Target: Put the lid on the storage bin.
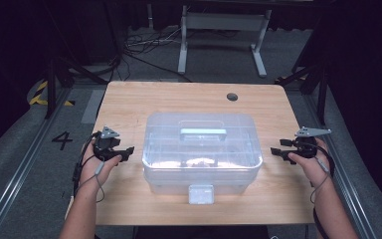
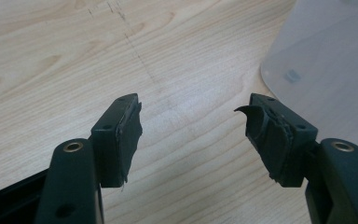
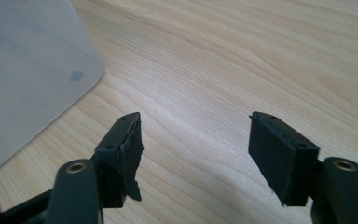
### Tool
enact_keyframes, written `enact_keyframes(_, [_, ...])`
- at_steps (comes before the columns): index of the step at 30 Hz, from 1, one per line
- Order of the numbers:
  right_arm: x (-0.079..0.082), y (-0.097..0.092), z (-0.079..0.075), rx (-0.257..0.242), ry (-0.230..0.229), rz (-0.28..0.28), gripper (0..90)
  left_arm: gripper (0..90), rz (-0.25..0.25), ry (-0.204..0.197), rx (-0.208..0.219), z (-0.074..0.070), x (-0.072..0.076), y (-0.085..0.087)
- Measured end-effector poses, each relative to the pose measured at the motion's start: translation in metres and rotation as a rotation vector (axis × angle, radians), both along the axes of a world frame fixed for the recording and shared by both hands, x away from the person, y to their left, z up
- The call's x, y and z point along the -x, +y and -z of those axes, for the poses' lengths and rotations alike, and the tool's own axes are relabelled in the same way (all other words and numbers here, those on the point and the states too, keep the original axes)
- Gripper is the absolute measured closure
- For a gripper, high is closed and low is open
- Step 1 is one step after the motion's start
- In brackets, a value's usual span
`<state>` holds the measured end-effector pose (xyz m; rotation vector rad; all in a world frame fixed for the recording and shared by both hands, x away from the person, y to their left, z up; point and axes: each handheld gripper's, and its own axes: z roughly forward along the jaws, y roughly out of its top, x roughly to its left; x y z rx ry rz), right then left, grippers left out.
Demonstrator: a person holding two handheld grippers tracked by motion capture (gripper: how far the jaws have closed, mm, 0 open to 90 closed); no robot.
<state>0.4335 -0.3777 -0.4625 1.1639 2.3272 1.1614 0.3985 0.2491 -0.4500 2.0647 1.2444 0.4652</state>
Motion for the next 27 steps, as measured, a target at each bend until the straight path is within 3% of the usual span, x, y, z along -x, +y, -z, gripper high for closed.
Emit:
enact_keyframes(6, [-0.001,0.005,0.011,0.014,0.004,-0.022,32.6,36.0,0.014,0.031,-0.015,0.010,0.004,0.001])
enact_keyframes(11, [-0.001,0.009,0.018,0.015,0.011,-0.044,31.6,35.8,0.032,0.063,-0.058,0.016,0.008,0.006])
enact_keyframes(27, [0.002,0.026,0.034,0.059,-0.028,-0.049,24.0,34.7,0.047,0.056,-0.051,0.029,0.006,0.006])
